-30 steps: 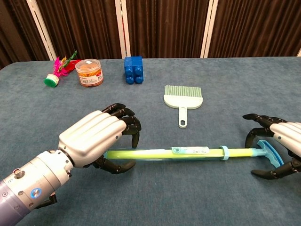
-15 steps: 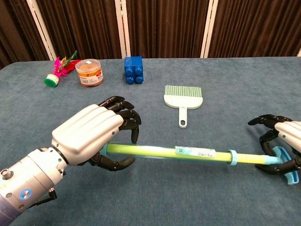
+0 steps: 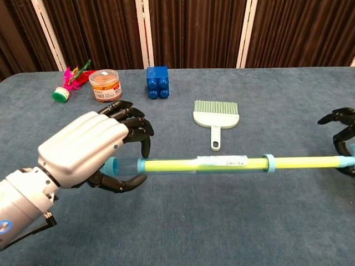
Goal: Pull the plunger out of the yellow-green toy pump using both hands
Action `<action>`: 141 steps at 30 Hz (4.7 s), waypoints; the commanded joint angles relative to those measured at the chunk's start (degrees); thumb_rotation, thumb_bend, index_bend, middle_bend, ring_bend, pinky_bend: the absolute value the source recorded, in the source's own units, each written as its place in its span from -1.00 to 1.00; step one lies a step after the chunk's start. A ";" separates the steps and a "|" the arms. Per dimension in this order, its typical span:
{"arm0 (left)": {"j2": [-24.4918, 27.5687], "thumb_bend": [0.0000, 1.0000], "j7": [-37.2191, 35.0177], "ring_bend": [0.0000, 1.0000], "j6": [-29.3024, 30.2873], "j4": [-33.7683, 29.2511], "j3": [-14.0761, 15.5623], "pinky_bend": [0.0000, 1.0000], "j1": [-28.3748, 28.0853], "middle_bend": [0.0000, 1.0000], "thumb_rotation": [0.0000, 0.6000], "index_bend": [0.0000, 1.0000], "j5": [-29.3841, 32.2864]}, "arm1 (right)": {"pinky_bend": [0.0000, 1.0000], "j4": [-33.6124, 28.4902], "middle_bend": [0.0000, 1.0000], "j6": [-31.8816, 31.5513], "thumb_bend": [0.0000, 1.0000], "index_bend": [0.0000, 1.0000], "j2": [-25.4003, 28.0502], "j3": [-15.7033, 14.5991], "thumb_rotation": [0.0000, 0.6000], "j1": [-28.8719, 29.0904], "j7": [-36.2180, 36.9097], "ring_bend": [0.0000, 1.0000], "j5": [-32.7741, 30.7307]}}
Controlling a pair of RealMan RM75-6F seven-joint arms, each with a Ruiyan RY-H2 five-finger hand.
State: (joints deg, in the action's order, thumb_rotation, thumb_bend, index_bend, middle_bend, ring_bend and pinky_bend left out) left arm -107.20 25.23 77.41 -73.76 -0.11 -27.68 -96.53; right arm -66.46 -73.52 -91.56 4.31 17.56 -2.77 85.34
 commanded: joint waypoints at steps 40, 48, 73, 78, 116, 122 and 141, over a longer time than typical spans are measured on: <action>12.15 -0.03 -0.60 -0.74 9.59 -10.67 4.63 -0.88 4.67 -0.47 1.00 0.36 -10.83 | -0.82 2.52 -0.65 1.83 -0.03 0.64 7.41 6.15 1.00 0.30 -1.60 -0.99 -9.16; 12.92 -0.03 -0.70 -0.74 10.75 -11.62 5.48 -0.88 5.29 -0.47 1.00 0.36 -13.31 | -0.83 3.11 -0.65 1.95 -0.04 0.63 8.04 6.70 1.00 0.59 -1.33 -0.99 -9.67; 16.21 -0.07 -0.37 -0.74 13.67 -15.56 9.04 -0.88 9.39 -0.46 1.00 0.35 -19.02 | -0.82 2.72 -0.65 3.32 -0.05 0.63 10.51 7.53 1.00 1.96 -3.30 -0.99 -10.91; 15.02 -0.18 -0.71 -0.72 13.29 -13.55 6.95 -0.88 8.81 -0.48 1.00 -0.05 -18.78 | -0.83 2.02 -0.68 2.55 -0.08 0.48 10.61 7.11 1.00 1.72 -3.46 -0.99 -10.37; 17.43 -0.94 -5.88 -0.83 6.35 -10.62 0.44 -0.88 7.96 -0.81 1.00 -0.91 -4.79 | -0.89 -27.56 -1.00 21.04 -1.00 -1.00 33.07 -2.96 1.00 -0.54 -10.87 -1.00 -14.74; 22.53 -0.95 -6.11 -0.88 6.63 -16.41 2.52 -0.88 10.41 -0.86 1.00 -0.96 -2.80 | -0.89 -35.46 -1.00 15.36 -1.00 -1.00 36.73 -2.12 1.00 -2.56 -2.40 -1.00 -8.94; 31.56 -0.95 -10.76 -0.88 19.30 -22.46 0.33 -0.88 21.48 -0.90 1.00 -1.00 5.67 | -0.90 -25.77 -1.00 -18.11 -1.00 -1.00 27.06 -1.61 1.00 -14.64 -2.15 -1.00 5.37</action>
State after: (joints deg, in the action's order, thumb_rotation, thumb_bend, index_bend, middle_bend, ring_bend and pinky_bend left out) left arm -77.18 17.73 96.58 -95.86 0.85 -6.89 -92.19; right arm -92.23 -90.95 -64.62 2.90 3.21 -5.92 90.20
